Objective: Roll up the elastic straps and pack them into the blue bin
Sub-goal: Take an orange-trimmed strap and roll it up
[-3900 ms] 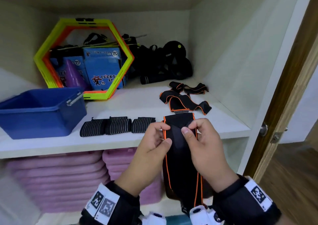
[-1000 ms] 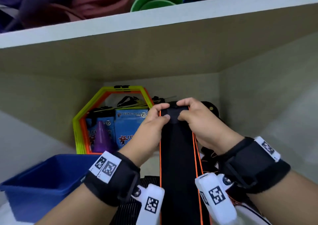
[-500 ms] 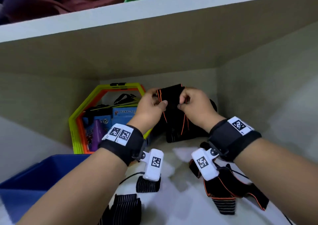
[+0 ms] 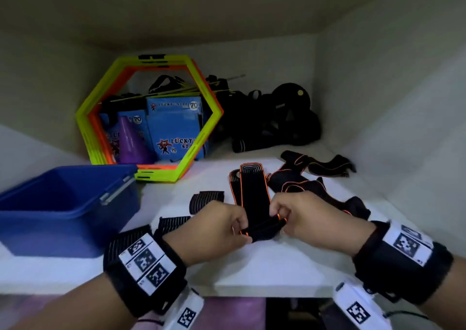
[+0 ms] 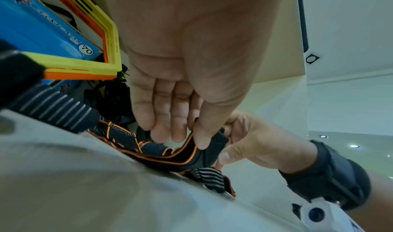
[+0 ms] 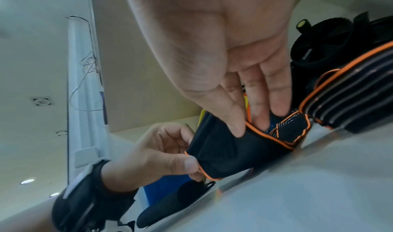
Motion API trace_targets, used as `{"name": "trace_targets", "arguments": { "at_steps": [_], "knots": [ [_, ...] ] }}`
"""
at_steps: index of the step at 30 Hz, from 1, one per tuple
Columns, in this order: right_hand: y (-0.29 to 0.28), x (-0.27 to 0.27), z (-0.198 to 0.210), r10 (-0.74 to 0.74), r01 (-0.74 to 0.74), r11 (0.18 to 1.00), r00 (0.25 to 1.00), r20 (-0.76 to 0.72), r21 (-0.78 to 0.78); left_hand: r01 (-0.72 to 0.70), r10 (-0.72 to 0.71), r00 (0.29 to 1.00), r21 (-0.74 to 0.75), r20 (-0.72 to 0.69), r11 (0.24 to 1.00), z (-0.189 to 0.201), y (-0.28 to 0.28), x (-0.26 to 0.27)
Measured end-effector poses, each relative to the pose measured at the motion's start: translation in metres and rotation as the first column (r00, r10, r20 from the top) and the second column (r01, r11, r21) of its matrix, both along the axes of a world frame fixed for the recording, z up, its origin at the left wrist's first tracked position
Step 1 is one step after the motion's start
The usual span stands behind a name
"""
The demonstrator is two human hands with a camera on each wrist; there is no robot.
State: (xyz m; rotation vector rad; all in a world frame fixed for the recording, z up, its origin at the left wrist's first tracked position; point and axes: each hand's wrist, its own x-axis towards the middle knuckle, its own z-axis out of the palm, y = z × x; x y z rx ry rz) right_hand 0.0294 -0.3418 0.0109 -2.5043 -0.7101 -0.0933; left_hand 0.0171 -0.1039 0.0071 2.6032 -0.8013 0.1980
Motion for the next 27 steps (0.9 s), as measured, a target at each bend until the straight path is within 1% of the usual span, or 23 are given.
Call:
{"name": "trace_targets", "arguments": {
  "at_steps": [2,3,6,8,11,12,13,15,17,19,20,22,25,27],
  "knots": [
    [-0.001,-0.013,-0.006,0.039,-0.040,0.991,0.999,-0.009,-0.127,0.048,-0.047,0.998,0.006,-0.031,0.999,-0.004,0.000,-0.013],
    [-0.001,-0.020,-0.008,0.044,-0.049,0.986,0.999,-0.030,-0.162,0.060,-0.060,0.997,0.004,-0.050,0.998,-0.006,0.000,-0.018],
    [0.001,-0.036,-0.011,0.050,-0.066,0.986,0.993,-0.110,-0.151,0.095,-0.097,0.989,-0.024,-0.110,0.995,-0.010,0.003,-0.033],
    [0.000,-0.045,-0.007,0.035,-0.063,0.987,0.982,-0.188,-0.147,0.113,-0.118,0.981,-0.043,-0.152,0.993,-0.011,0.006,-0.041],
    [-0.007,-0.050,0.009,-0.005,-0.072,0.970,0.949,-0.316,-0.234,0.088,-0.117,0.948,-0.107,-0.297,0.990,-0.004,0.012,-0.043],
    [-0.010,-0.048,0.014,-0.018,-0.064,0.971,0.940,-0.340,-0.228,0.070,-0.111,0.938,-0.134,-0.329,0.989,-0.001,0.014,-0.039],
    [-0.011,-0.042,0.019,-0.022,-0.049,0.982,0.932,-0.363,-0.185,0.044,-0.097,0.936,-0.159,-0.339,0.986,0.002,0.015,-0.032],
    [-0.008,-0.021,0.025,-0.023,0.018,1.000,0.902,-0.431,-0.016,-0.025,-0.028,0.951,-0.165,-0.309,0.986,0.008,0.015,-0.014],
    [-0.001,0.007,0.028,-0.026,0.114,0.985,0.836,-0.548,0.128,-0.101,0.084,0.965,-0.056,-0.247,0.993,0.011,0.008,0.009],
    [0.008,0.033,0.031,-0.045,0.210,0.959,0.774,-0.631,0.190,-0.155,0.174,0.968,0.112,-0.179,0.982,0.012,-0.003,0.031],
    [0.013,0.046,0.031,-0.069,0.256,0.946,0.759,-0.648,0.199,-0.177,0.202,0.967,0.159,-0.154,0.971,0.012,-0.009,0.042],
    [0.021,0.072,0.032,-0.152,0.331,0.929,0.746,-0.648,0.163,-0.205,0.232,0.960,0.168,-0.158,0.964,0.013,-0.019,0.060],
    [0.030,0.100,0.030,-0.282,0.392,0.919,0.730,-0.623,0.043,-0.269,0.299,0.930,0.161,-0.212,0.950,0.015,-0.030,0.079],
    [0.031,0.114,0.024,-0.332,0.409,0.912,0.709,-0.622,-0.021,-0.306,0.338,0.905,0.157,-0.258,0.939,0.011,-0.036,0.090]
  ]
}}
